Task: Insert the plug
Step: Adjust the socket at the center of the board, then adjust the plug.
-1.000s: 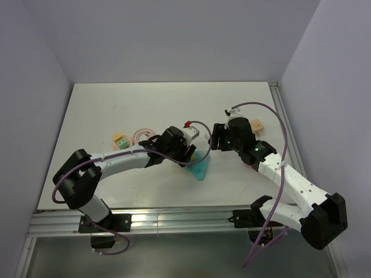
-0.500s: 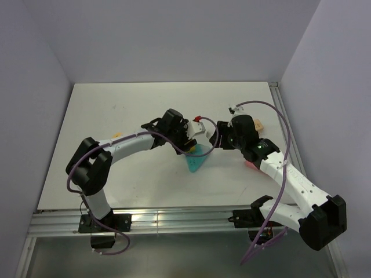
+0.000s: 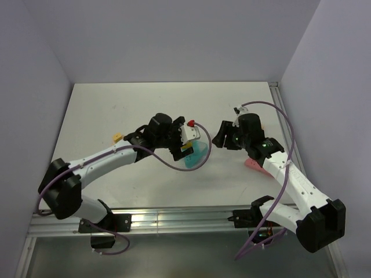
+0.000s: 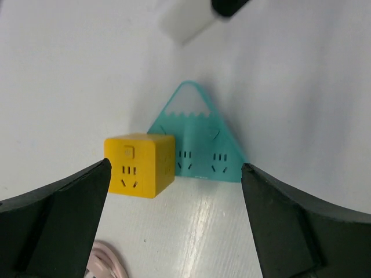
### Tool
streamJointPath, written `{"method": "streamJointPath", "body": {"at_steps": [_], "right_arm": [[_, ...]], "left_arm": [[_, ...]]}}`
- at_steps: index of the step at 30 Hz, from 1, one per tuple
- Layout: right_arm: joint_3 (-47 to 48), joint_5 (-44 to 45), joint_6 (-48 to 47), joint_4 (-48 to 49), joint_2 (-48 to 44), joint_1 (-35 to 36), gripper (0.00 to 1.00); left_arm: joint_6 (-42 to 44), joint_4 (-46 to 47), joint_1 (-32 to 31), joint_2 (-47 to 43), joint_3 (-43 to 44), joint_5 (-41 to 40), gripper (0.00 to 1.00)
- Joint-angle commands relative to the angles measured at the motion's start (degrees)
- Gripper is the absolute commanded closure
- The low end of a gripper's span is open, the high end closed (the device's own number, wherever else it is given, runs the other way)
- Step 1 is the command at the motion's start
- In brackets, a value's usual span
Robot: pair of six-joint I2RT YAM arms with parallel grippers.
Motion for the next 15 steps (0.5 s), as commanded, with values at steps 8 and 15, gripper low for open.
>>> {"method": "streamJointPath", "body": {"at_steps": [8, 15], "right_arm": [[6.08, -16.86, 1.61, -1.66, 0.33, -0.12, 1.0], [8.9, -19.41, 0.65, -5.26, 0.85, 1.37, 1.0]], "left_arm": [[3.97, 17.74, -7.34, -7.08, -9.97, -10.18, 0.0], [6.26, 28.55, -7.7, -4.88, -12.52, -13.78, 0.0]]}}
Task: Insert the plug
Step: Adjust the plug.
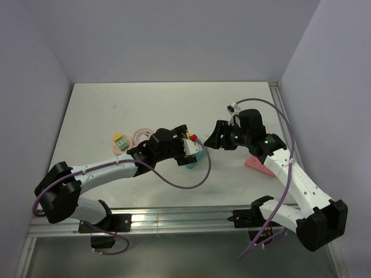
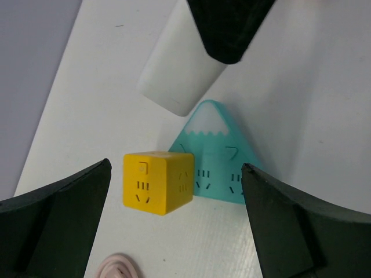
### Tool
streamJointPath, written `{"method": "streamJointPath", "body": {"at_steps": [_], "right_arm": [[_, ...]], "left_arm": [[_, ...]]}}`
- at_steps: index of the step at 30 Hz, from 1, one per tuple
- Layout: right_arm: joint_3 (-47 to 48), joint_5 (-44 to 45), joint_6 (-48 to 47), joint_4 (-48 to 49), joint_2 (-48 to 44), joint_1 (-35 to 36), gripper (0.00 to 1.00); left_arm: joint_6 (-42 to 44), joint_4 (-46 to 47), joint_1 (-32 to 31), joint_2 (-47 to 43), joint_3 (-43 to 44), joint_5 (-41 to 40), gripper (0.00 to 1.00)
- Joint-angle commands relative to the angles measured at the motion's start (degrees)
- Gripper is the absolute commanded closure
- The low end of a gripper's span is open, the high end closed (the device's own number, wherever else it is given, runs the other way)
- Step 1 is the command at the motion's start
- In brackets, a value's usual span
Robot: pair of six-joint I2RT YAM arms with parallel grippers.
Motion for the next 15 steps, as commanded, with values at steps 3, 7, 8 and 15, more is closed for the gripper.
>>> {"method": "streamJointPath", "body": {"at_steps": [3, 7, 8, 15], "right_arm": [[4.64, -2.65, -0.62, -1.86, 0.24, 1.29, 1.0], [4.9, -2.29, -1.06, -2.57, 1.12, 1.64, 1.0], [4.73, -2.29, -1.06, -2.39, 1.64, 1.73, 1.0], [5.17, -3.08, -0.53, -1.34, 3.31, 2.26, 1.0]], "left_arm": [[2.77, 9.99, -0.03, 0.96, 0.4, -4.63, 0.0], [3.56, 9.38, -0.03, 0.88, 1.37, -3.76, 0.01], [3.56, 9.03, 0.06, 0.61, 1.98, -2.89, 0.01], [3.29, 4.2, -0.2, 0.17, 4.44, 5.38, 0.02]]}}
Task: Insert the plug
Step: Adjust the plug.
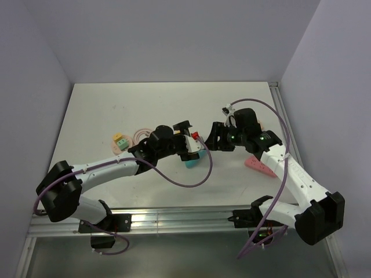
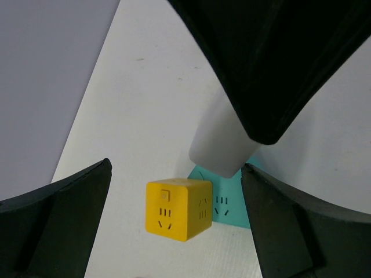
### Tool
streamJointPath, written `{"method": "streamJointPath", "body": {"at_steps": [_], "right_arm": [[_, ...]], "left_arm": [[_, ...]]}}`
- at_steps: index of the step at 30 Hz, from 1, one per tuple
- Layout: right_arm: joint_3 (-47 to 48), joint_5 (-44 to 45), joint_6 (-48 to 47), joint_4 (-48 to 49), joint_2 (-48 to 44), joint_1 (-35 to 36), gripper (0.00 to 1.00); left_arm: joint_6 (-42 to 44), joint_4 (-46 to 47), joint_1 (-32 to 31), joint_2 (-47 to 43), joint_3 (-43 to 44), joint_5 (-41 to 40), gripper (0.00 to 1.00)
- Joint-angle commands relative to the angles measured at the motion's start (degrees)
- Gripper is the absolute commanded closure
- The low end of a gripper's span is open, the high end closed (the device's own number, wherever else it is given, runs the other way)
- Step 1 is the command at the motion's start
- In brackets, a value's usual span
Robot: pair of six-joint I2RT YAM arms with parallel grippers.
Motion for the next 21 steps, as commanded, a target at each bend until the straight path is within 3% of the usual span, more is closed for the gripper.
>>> {"method": "streamJointPath", "body": {"at_steps": [1, 21], "right_arm": [[3.35, -1.82, -0.38, 1.64, 0.67, 0.66, 1.0], [5.64, -4.89, -0.03, 2.69, 4.02, 1.63, 1.0]], "left_arm": [[1.0, -0.44, -0.51, -0.94, 2.7, 5.18, 0.02], [2.5, -2.46, -1.21, -0.24, 3.48, 13.45, 0.16]]}}
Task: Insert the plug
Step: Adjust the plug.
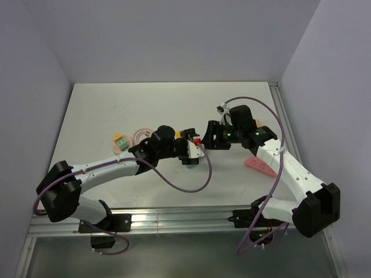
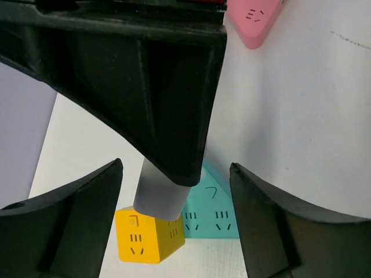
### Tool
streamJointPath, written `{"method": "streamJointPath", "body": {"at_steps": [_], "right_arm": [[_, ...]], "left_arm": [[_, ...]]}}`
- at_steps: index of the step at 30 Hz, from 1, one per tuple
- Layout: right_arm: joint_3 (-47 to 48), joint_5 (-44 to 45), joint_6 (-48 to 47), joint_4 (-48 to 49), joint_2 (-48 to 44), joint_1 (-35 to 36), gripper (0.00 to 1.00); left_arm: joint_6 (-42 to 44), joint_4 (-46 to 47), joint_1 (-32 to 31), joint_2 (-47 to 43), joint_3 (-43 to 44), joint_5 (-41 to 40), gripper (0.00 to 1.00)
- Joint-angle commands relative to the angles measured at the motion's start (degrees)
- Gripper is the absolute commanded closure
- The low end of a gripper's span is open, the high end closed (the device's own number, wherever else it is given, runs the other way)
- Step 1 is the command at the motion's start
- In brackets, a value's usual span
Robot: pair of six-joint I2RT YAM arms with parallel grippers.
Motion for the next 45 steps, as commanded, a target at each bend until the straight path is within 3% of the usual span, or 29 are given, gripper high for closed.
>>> {"method": "streamJointPath", "body": {"at_steps": [1, 3, 6, 7, 9, 18, 20, 24, 33, 42, 45], "right_arm": [[3.15, -1.9, -0.25, 2.62, -0.29, 0.67, 1.0], [3.24, -1.72, -0.42, 2.27, -0.12, 0.75, 1.0], [3.06, -2.07, -0.34, 2.45, -0.11, 0.75, 1.0], [2.89, -2.42, -0.25, 2.62, -0.11, 0.67, 1.0], [2.88, -2.86, -0.07, 2.89, -0.11, 0.67, 1.0], [4.2, -5.59, -0.07, 2.63, 0.06, 0.67, 0.98], [4.82, -5.42, -0.34, 2.54, -0.11, 0.58, 0.7], [5.08, -1.82, 0.72, 3.15, -2.65, 0.49, 0.36], [1.31, -2.16, 3.44, 9.12, -9.34, -1.79, 0.35], [-0.1, -4.18, 3.97, 11.93, -11.89, -2.32, 0.14], [-1.33, -4.19, 4.41, 12.99, -12.07, -2.76, 0.13]], "left_arm": [[1.53, 0.56, -0.45, 0.11, 2.63, 2.63, 0.22], [1.54, 0.38, -0.53, 0.37, 2.99, 2.72, 0.26], [1.54, 0.2, -0.53, 0.55, 3.43, 2.89, 0.5], [1.45, 0.12, -0.53, 0.9, 3.78, 2.89, 0.74], [1.19, -1.11, -0.71, 1.43, 4.91, 2.46, 1.0], [0.05, 0.73, -1.85, 2.66, 3.61, 1.75, 1.0], [-0.48, 1.43, -1.94, 2.57, 3.25, 0.88, 1.0], [-2.94, 3.1, -1.94, 1.87, 1.15, -1.32, 1.0], [-12.34, 11.01, -1.85, -3.4, -6.59, -3.08, 1.0], [-18.24, 11.54, -1.77, -4.02, -8.87, -3.35, 1.0], [-19.99, 12.77, -1.77, -5.15, -10.28, -4.4, 1.0]]}}
